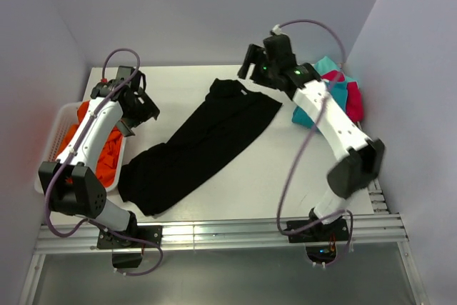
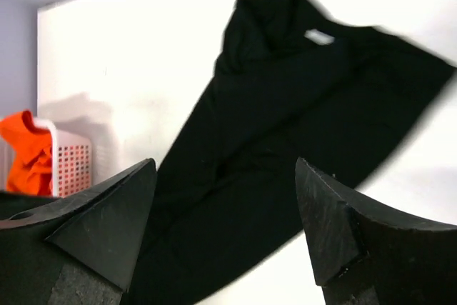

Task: Fold and stack the t-shirts
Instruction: Fold the tshirt

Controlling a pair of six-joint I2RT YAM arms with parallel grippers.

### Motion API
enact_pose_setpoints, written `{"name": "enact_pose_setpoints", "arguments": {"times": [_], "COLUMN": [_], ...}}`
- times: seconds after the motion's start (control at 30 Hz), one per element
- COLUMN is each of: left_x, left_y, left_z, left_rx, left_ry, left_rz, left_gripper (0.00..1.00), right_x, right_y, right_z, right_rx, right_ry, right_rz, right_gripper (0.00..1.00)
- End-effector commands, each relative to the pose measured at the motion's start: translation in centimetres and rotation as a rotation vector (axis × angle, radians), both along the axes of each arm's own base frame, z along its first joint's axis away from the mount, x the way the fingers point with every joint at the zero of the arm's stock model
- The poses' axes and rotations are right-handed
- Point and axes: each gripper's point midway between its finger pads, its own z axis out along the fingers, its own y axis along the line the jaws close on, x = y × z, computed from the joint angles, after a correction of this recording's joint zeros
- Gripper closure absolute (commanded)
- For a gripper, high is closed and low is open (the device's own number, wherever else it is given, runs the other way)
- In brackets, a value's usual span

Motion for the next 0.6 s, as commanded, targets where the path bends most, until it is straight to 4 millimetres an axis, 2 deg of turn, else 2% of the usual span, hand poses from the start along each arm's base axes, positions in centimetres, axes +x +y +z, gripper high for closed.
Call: {"name": "enact_pose_setpoints", "arguments": {"times": [0.0,0.1,0.2,0.23,0.37,0.43,0.47,0.5,0.57], "left_x": [2.2,3.0,3.4,3.5,3.5,3.3,3.2,2.8,2.2], "left_y": [-1.1,-1.6,-2.1,-2.2,-2.7,-2.7,-2.6,-2.6,-2.4], "left_z": [0.5,0.1,-0.3,-0.3,0.1,0.4,0.7,0.7,1.0], "left_rx": [-0.051,-0.072,-0.090,-0.094,-0.117,-0.116,-0.115,-0.114,-0.109], "left_ry": [-0.057,-0.064,-0.057,-0.057,-0.060,-0.061,-0.069,-0.063,-0.071], "left_rz": [-0.005,-0.005,-0.005,-0.005,-0.011,-0.012,-0.013,-0.013,-0.008], "left_gripper": [0.10,0.10,0.11,0.11,0.11,0.11,0.11,0.12,0.11], "right_x": [-4.9,-8.7,-10.6,-10.8,-10.2,-8.9,-8.2,-7.9,-6.8], "right_y": [-5.7,-7.2,-7.4,-7.2,-7.3,-7.3,-7.2,-7.1,-6.7], "right_z": [-7.6,-12.3,-15.4,-15.9,-17.7,-18.4,-18.1,-19.1,-19.1], "right_rx": [-0.218,-0.274,-0.269,-0.262,-0.298,-0.338,-0.344,-0.360,-0.352], "right_ry": [0.226,0.402,0.498,0.510,0.573,0.595,0.592,0.613,0.602], "right_rz": [-0.118,-0.130,-0.128,-0.127,-0.117,-0.118,-0.119,-0.117,-0.118], "right_gripper": [0.14,0.14,0.14,0.14,0.14,0.14,0.14,0.14,0.14]}}
